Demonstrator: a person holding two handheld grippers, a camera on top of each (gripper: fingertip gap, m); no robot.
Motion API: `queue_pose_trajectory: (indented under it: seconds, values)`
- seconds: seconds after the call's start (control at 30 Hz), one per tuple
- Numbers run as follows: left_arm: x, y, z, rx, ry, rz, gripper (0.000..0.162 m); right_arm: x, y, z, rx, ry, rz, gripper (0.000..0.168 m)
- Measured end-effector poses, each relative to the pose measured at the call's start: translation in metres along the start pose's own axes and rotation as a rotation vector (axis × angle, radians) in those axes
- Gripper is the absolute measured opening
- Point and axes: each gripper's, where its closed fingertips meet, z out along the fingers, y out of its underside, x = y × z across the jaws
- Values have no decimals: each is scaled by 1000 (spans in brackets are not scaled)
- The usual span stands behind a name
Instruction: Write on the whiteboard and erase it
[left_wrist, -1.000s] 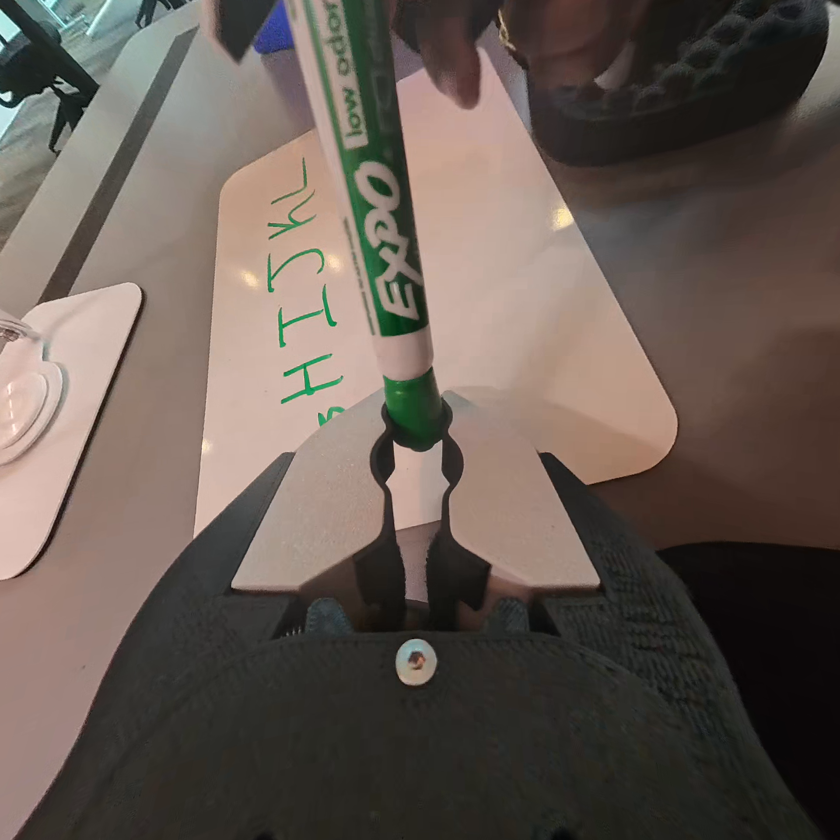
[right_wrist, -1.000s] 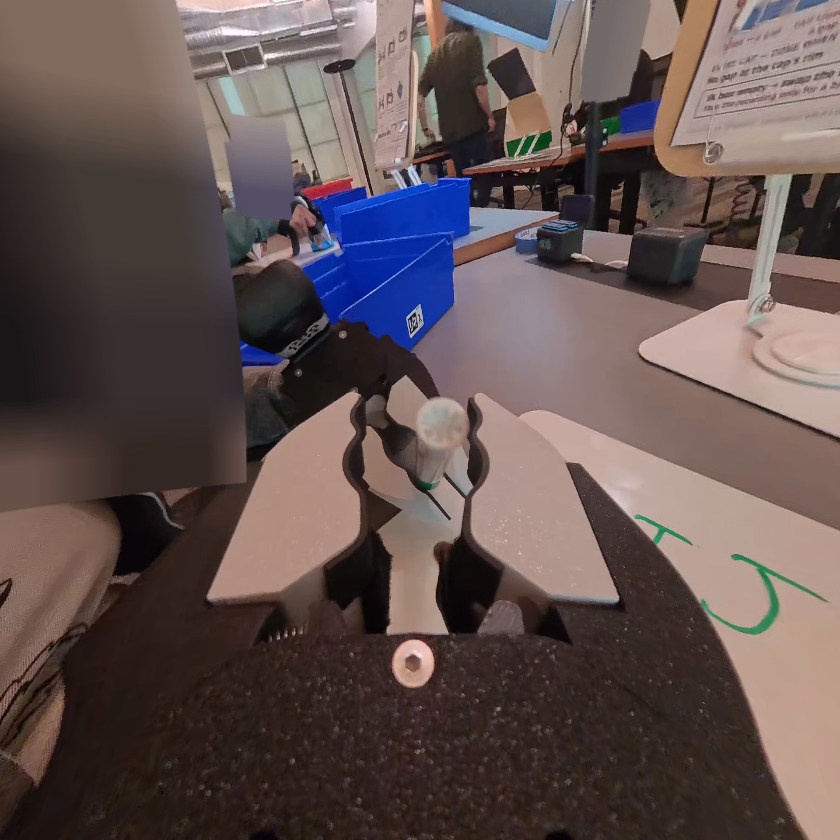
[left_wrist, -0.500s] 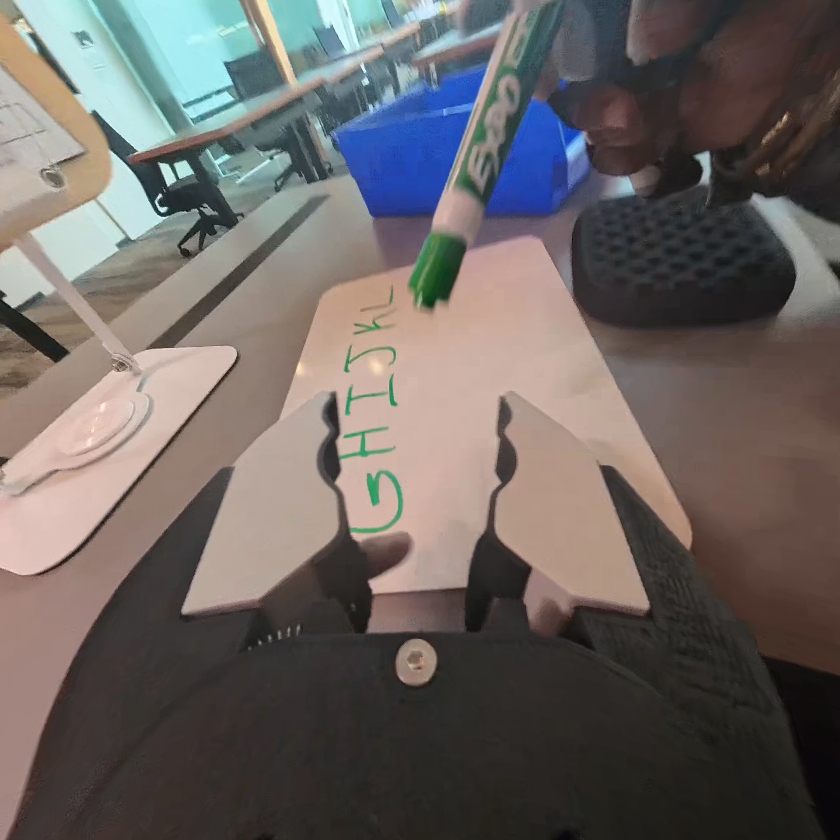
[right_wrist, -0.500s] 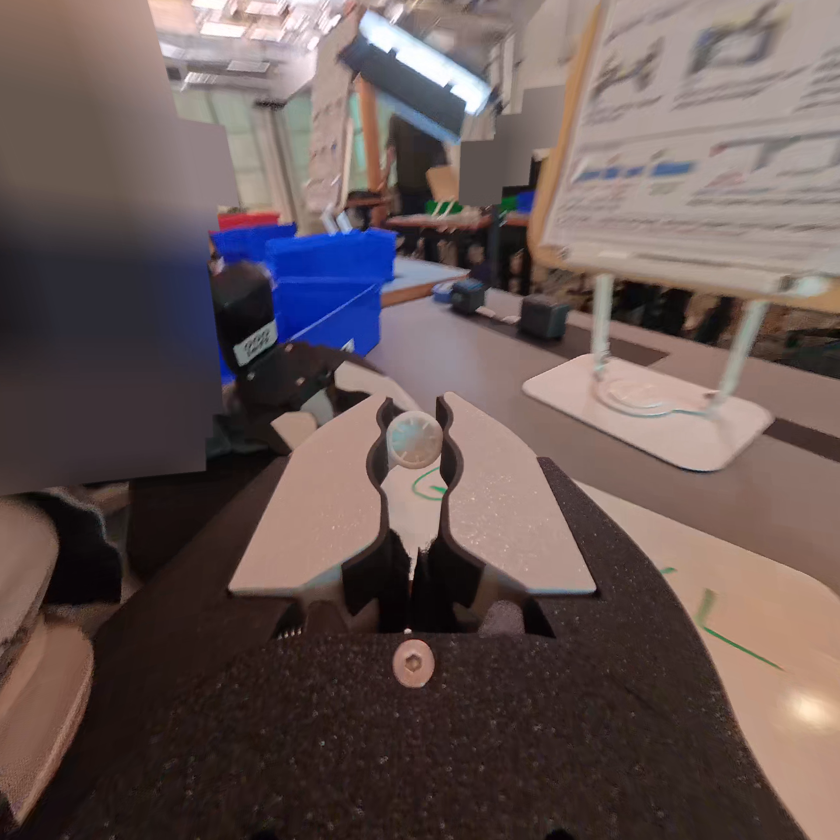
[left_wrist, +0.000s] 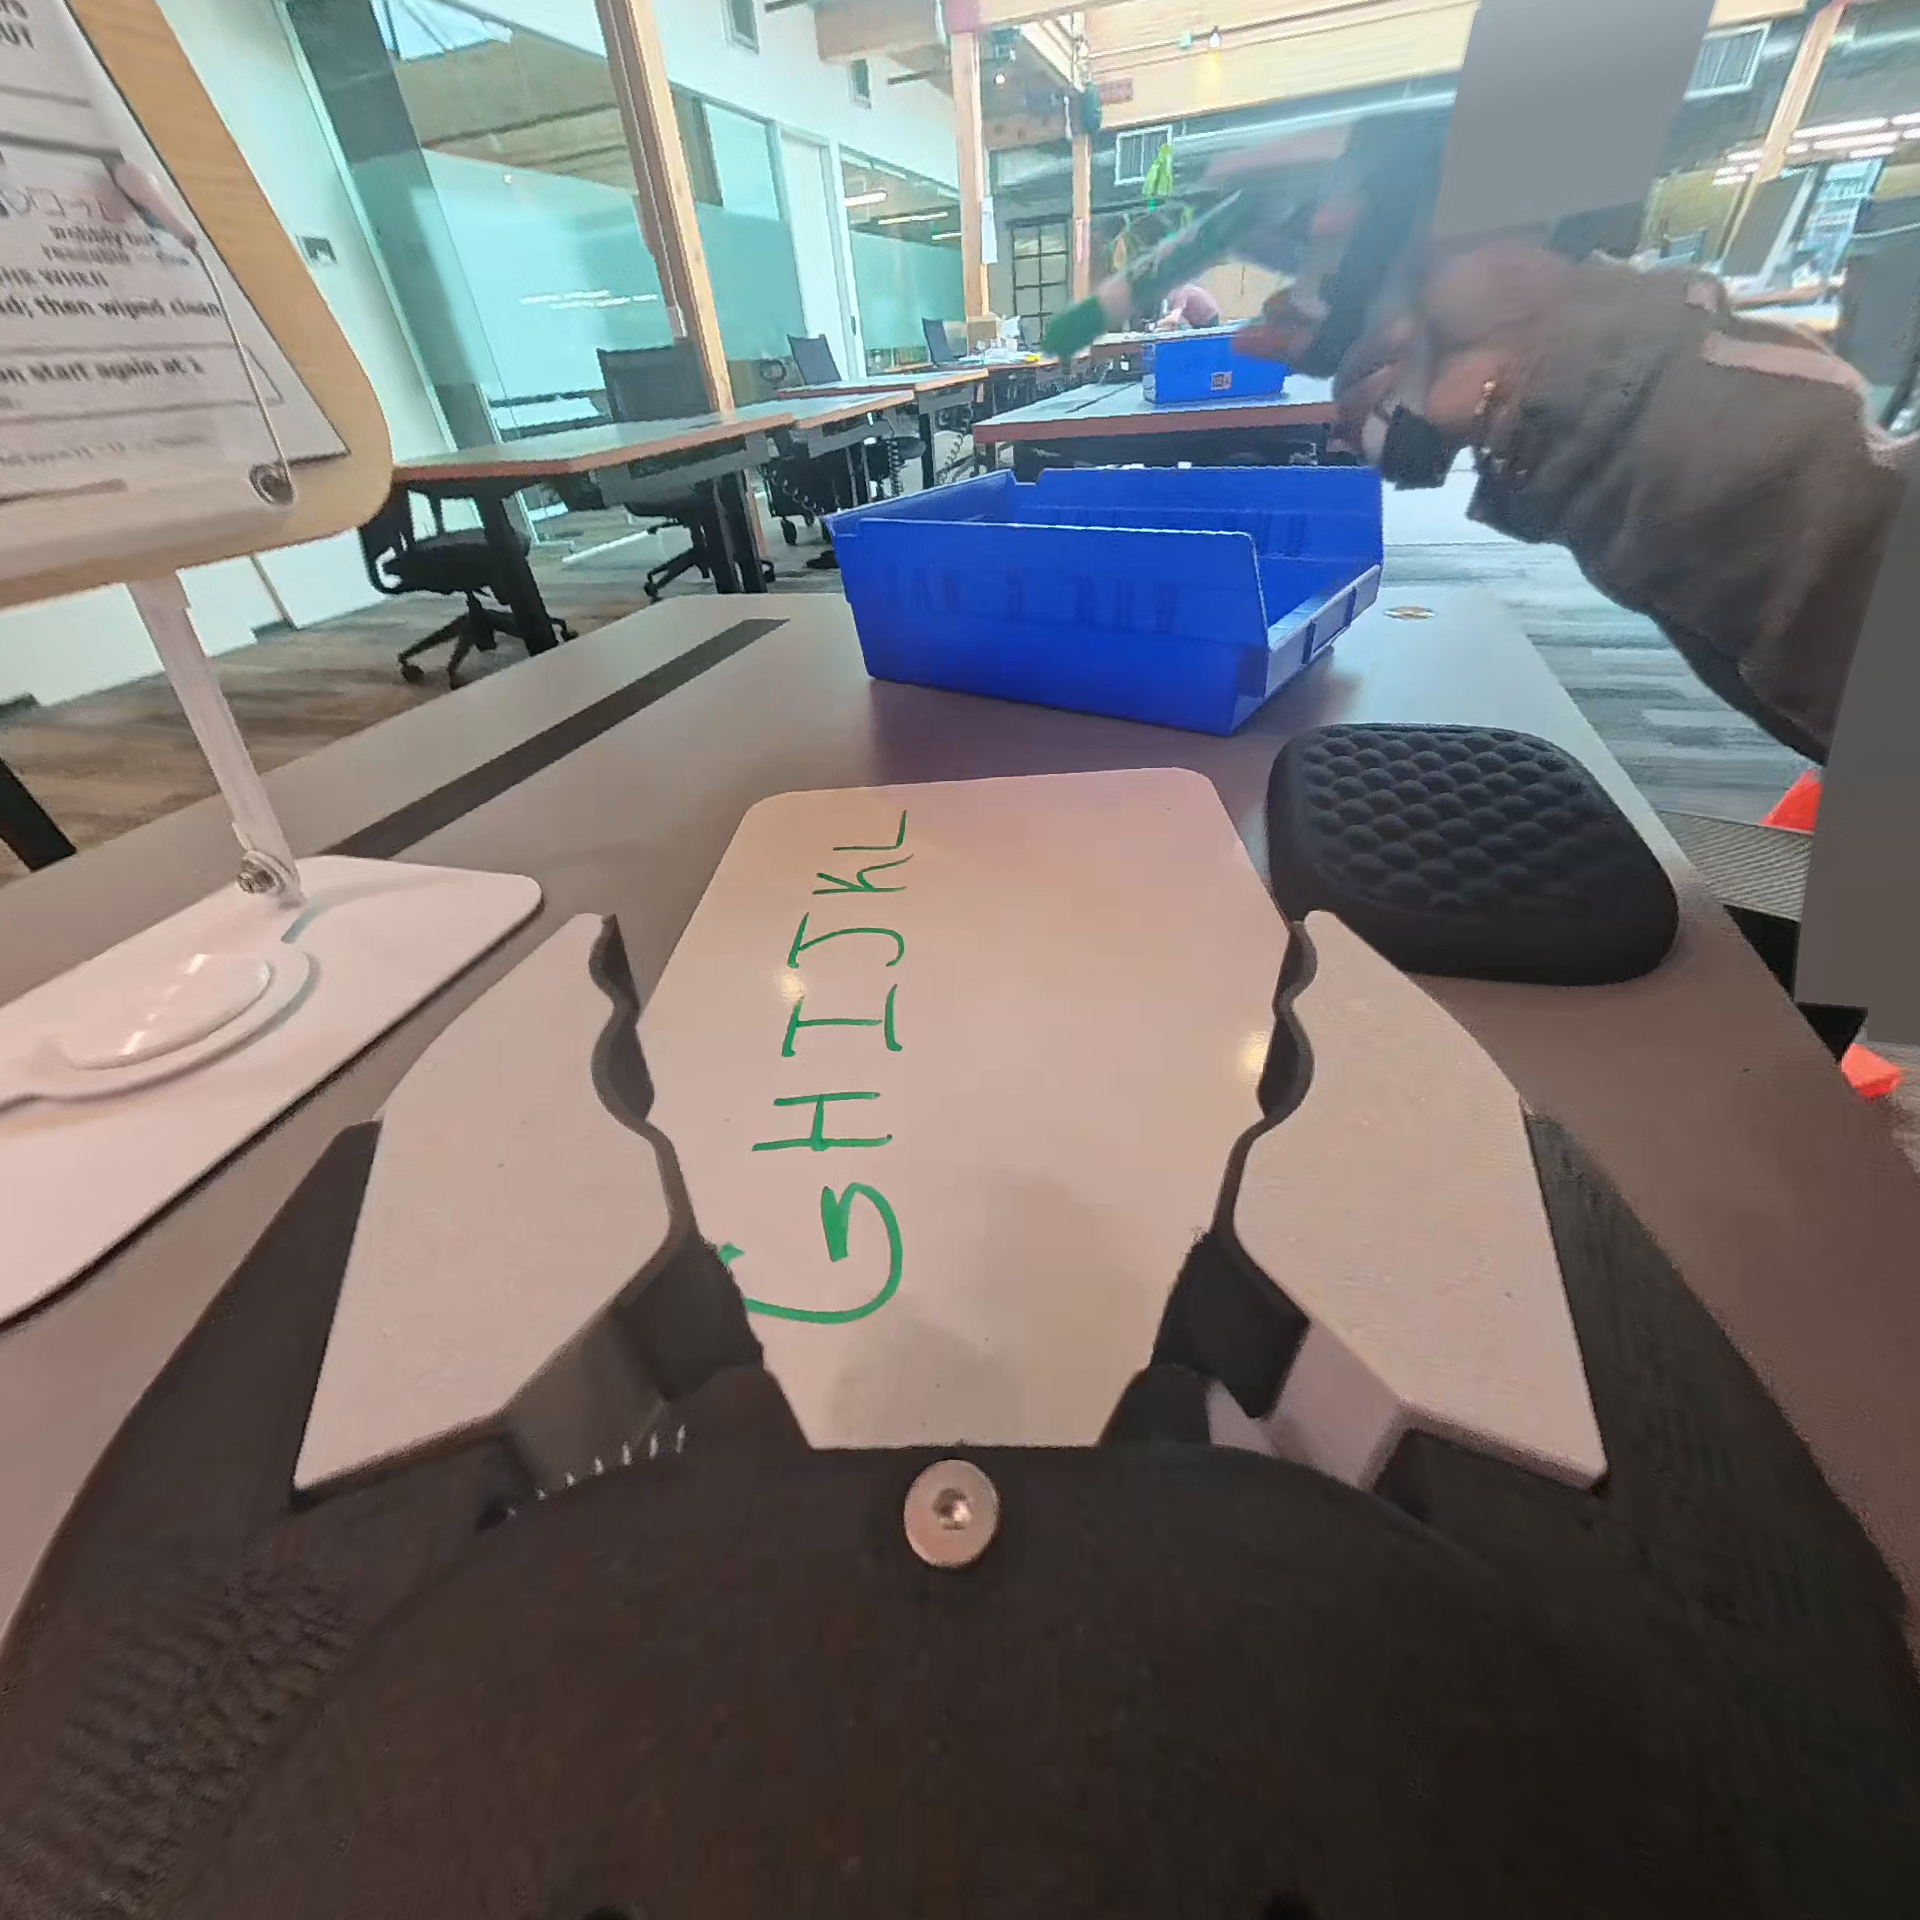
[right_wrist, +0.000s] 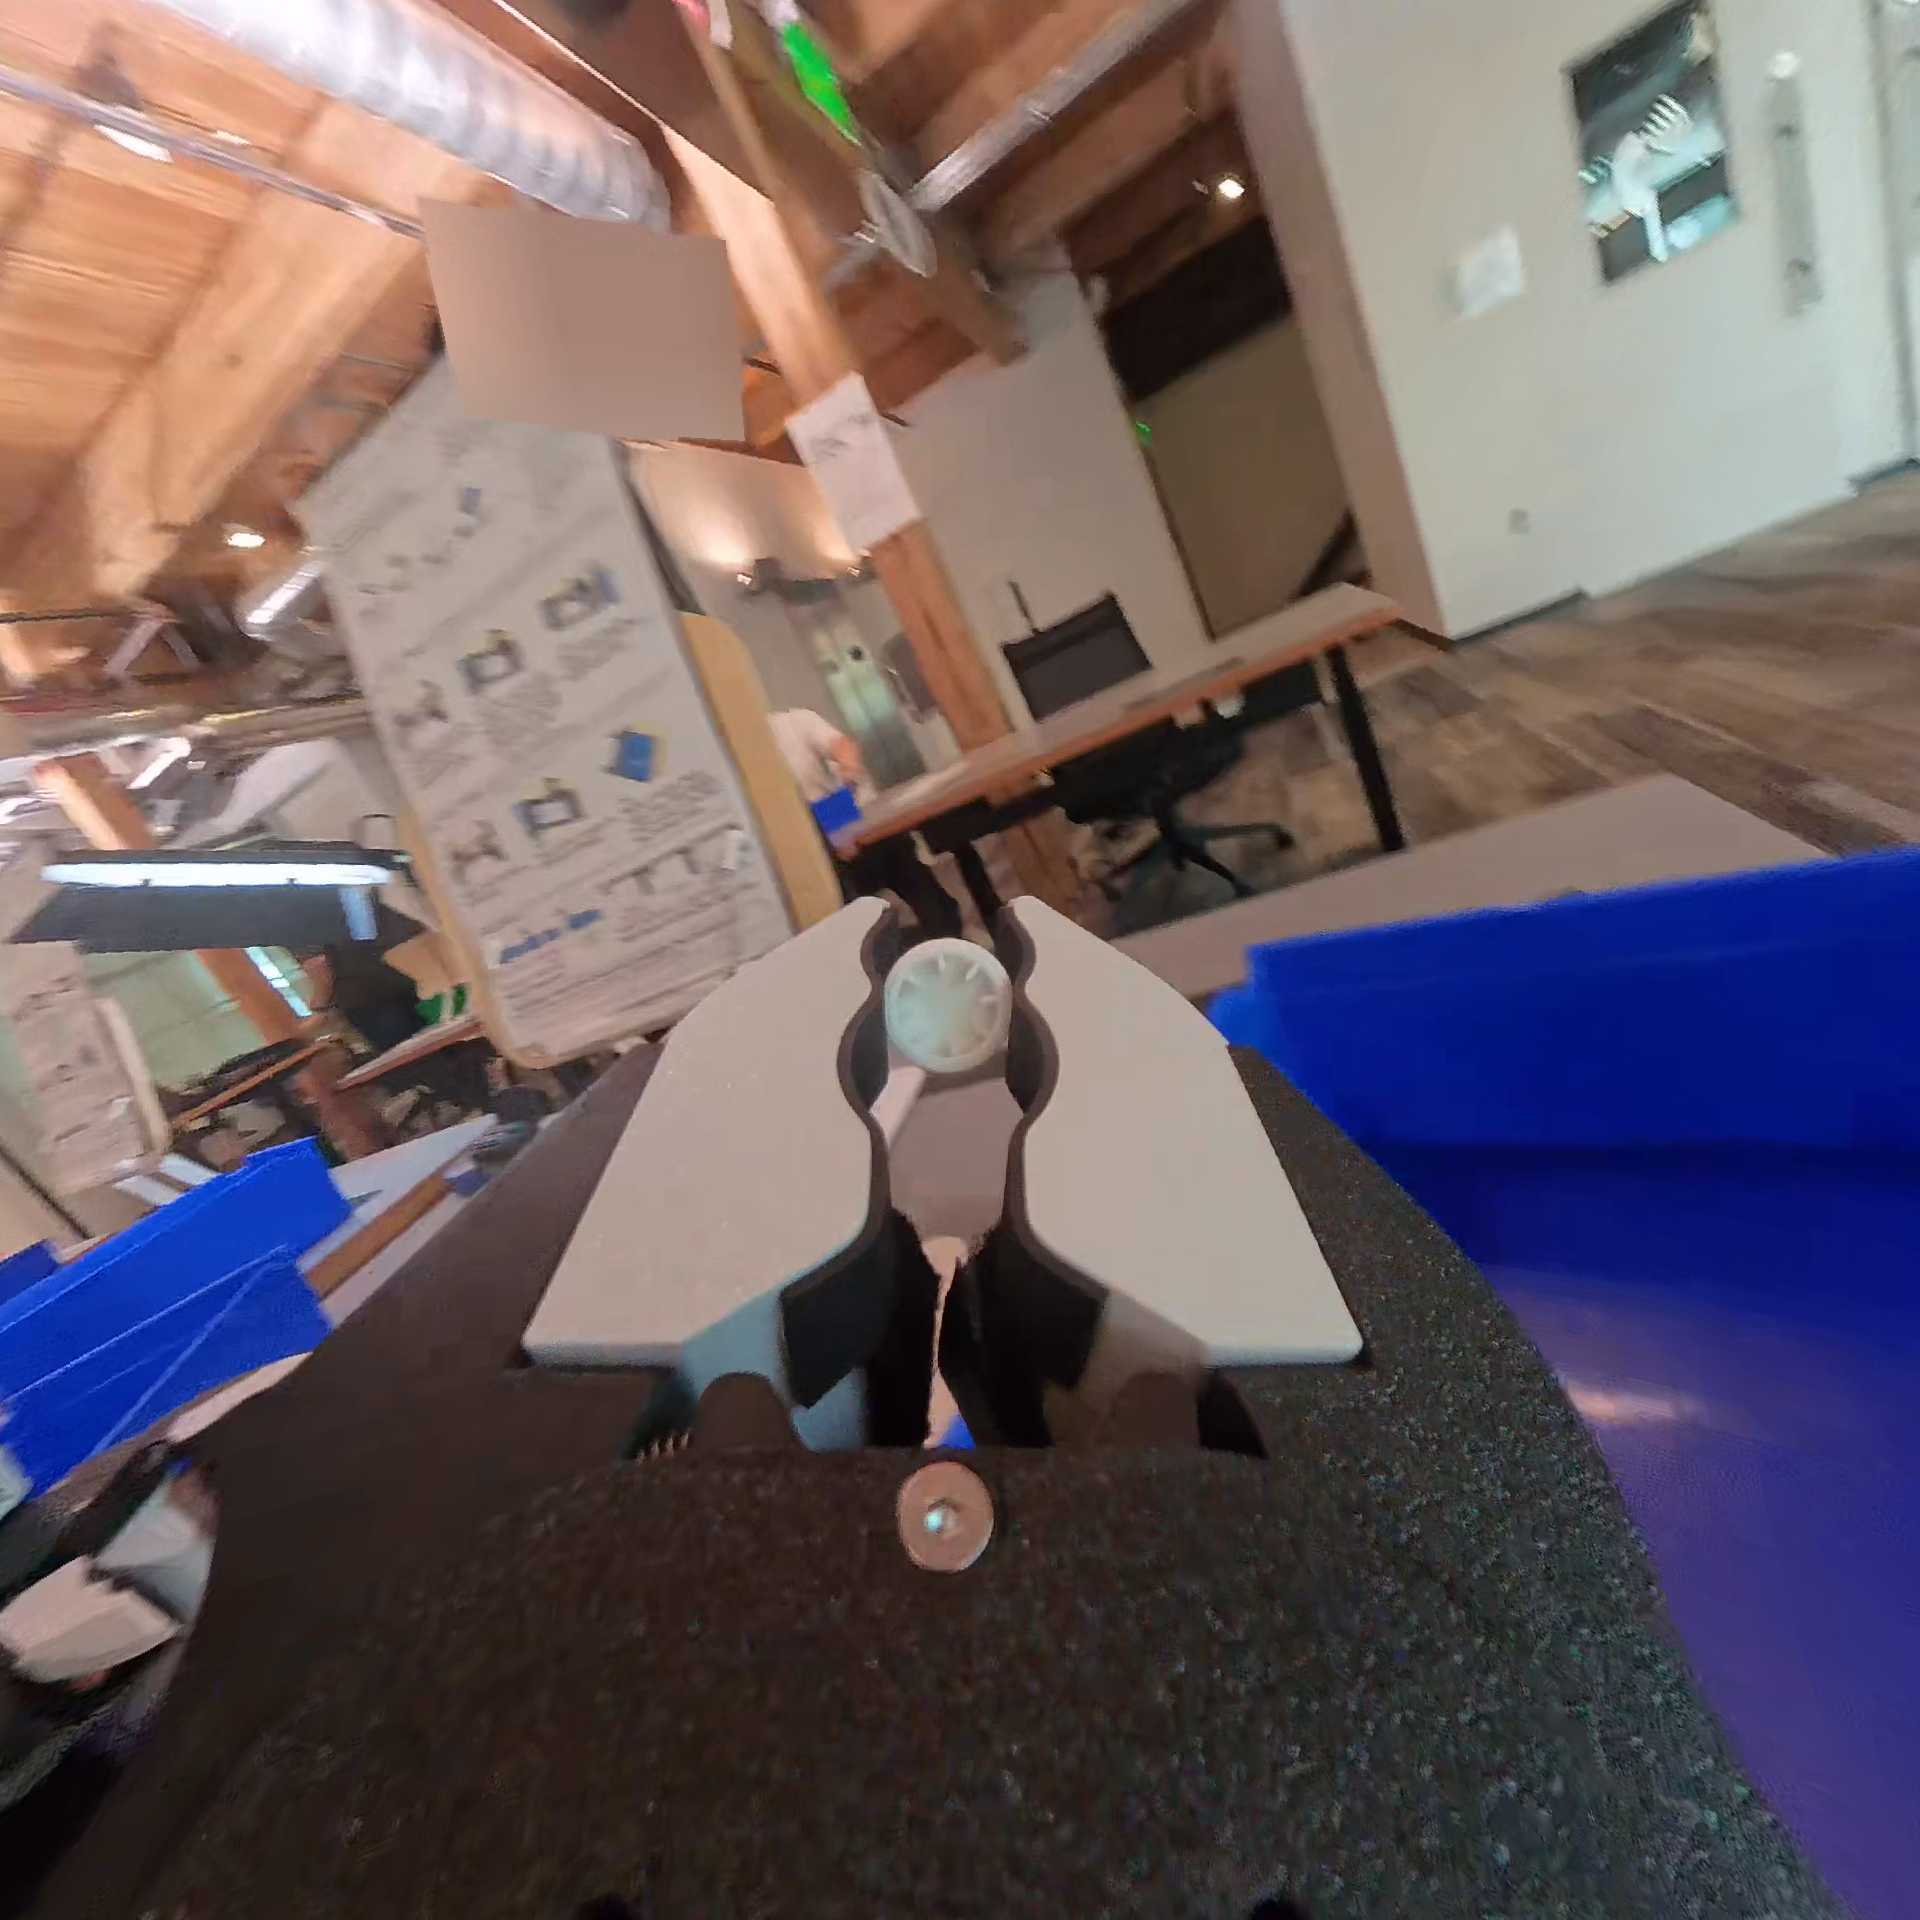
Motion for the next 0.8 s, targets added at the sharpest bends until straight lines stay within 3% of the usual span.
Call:
queue_pose_trajectory:
  seconds: [0.17,0.33,0.5,0.7,0.8]
  values:
    - [-1,1,-1,-3,-5,33,116,76,34,14,-192,265,-130,19]
    - [0,4,-1,-19,-3,76,116,115,72,32,-452,434,-309,19]
    - [2,3,-2,-15,3,60,116,119,102,32,-610,467,-361,19]
    - [11,-7,-2,2,25,52,112,107,135,-6,-906,514,-434,20]
    - [26,-27,-4,38,56,51,110,102,153,-21,-1046,504,-451,20]
